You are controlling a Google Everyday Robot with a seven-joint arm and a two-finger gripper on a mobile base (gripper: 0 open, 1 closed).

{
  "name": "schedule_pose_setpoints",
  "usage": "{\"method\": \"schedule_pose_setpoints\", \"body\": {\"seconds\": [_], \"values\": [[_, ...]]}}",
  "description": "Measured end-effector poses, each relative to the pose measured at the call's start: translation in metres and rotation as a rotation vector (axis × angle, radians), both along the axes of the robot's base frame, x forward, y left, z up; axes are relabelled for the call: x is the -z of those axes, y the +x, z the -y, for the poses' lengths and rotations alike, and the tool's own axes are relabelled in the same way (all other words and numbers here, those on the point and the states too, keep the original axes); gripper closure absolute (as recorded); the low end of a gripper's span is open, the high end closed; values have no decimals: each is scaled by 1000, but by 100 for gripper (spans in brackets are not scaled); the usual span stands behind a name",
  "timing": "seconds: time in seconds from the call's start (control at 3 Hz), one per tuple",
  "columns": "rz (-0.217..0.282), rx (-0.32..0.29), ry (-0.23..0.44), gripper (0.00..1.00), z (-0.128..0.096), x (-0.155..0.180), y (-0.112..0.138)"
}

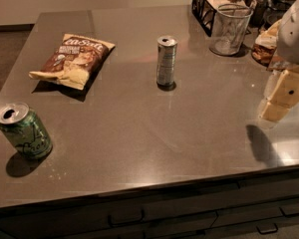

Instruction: Move redbull can near brown chip bag

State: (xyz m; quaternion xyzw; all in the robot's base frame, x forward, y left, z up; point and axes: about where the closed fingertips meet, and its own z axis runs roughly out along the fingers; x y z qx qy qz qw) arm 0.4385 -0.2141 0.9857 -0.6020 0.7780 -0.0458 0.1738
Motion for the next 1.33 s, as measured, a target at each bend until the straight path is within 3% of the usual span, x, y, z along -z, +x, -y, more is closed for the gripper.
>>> {"method": "schedule_pose_setpoints", "body": {"seconds": [0.67,1.33], "values": [[6,12,24,0,-10,3,13],[4,39,134,0,-38,22,63]]}}
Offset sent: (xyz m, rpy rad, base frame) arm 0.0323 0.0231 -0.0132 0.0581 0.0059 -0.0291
